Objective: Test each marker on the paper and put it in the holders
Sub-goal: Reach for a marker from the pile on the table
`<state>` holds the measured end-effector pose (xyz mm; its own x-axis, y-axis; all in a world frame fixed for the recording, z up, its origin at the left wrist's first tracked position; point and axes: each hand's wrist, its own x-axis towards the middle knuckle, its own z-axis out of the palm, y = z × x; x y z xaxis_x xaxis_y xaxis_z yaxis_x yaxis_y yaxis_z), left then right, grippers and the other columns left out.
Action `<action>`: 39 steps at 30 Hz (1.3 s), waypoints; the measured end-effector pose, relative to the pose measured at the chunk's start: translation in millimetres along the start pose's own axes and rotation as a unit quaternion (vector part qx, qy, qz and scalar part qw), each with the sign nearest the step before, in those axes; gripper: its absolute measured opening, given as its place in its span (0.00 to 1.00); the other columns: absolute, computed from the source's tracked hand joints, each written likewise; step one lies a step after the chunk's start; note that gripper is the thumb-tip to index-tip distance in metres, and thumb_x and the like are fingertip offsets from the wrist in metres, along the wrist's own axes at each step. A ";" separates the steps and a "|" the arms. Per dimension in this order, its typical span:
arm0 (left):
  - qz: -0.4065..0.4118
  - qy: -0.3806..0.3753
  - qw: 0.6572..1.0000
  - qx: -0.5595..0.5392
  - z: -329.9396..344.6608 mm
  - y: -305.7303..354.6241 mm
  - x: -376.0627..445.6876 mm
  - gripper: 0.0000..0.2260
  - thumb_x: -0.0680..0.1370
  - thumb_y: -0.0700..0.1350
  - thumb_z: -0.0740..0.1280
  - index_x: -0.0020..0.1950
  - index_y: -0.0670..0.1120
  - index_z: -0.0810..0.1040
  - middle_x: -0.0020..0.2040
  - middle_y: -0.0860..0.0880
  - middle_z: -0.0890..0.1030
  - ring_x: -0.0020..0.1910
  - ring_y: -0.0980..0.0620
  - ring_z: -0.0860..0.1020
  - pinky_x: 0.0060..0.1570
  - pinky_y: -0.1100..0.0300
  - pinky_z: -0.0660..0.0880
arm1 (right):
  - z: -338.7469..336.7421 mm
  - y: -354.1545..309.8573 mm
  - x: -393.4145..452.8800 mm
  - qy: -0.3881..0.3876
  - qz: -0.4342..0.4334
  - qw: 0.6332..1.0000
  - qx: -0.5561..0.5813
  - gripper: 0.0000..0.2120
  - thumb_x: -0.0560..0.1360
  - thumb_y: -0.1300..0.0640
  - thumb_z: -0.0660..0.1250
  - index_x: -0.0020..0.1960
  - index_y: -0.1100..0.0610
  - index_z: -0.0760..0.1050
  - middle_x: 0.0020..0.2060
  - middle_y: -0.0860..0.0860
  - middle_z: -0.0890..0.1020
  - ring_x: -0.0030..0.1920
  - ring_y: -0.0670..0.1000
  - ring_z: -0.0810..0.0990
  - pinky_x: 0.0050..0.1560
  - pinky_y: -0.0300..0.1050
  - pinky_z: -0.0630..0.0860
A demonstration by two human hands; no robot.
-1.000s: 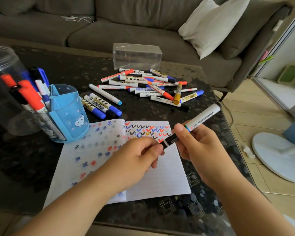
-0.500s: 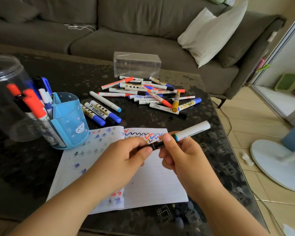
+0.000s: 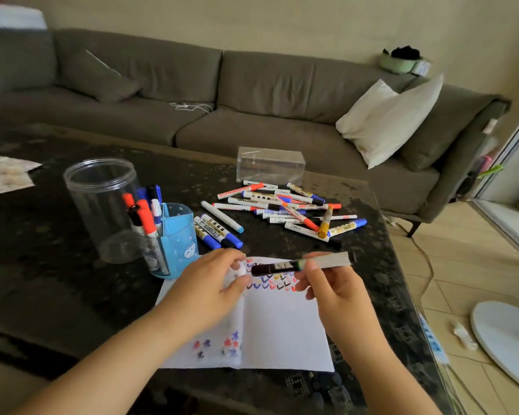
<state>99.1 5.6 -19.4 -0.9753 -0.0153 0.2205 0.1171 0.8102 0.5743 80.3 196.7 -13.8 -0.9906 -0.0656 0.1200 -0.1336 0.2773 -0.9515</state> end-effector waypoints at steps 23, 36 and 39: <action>-0.337 0.225 0.898 0.169 -200.6 -158.3 -354.0 0.07 0.77 0.49 0.63 0.51 0.50 0.78 0.46 0.56 0.79 0.46 0.56 0.77 0.46 0.59 0.74 | 316.0 -107.0 -185.3 -0.505 -0.188 0.824 -0.176 0.10 0.79 0.52 0.61 0.56 0.57 0.71 0.40 0.49 0.81 0.38 0.42 0.80 0.35 0.32 0.74; -0.298 0.196 0.920 0.161 -186.2 -166.3 -323.3 0.01 0.74 0.45 0.66 0.43 0.51 0.76 0.40 0.57 0.77 0.40 0.57 0.76 0.38 0.61 0.74 | 309.3 -87.1 -169.2 -0.465 -0.245 0.828 -0.196 0.05 0.78 0.55 0.64 0.52 0.55 0.70 0.43 0.44 0.71 0.44 0.42 0.73 0.45 0.30 0.70; -0.252 0.178 0.938 0.159 -180.1 -155.1 -290.0 0.02 0.75 0.48 0.66 0.46 0.52 0.76 0.42 0.59 0.77 0.41 0.59 0.76 0.37 0.66 0.73 | 278.5 -85.5 -146.3 -0.418 -0.231 0.860 -0.181 0.06 0.77 0.54 0.64 0.53 0.50 0.70 0.45 0.44 0.74 0.47 0.41 0.74 0.47 0.29 0.70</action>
<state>397.5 -221.1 -30.4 -0.7609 -0.5918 0.2660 -0.4591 0.7808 0.4238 244.8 -84.4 -29.0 -0.4822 -0.8730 0.0726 -0.6578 0.3061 -0.6882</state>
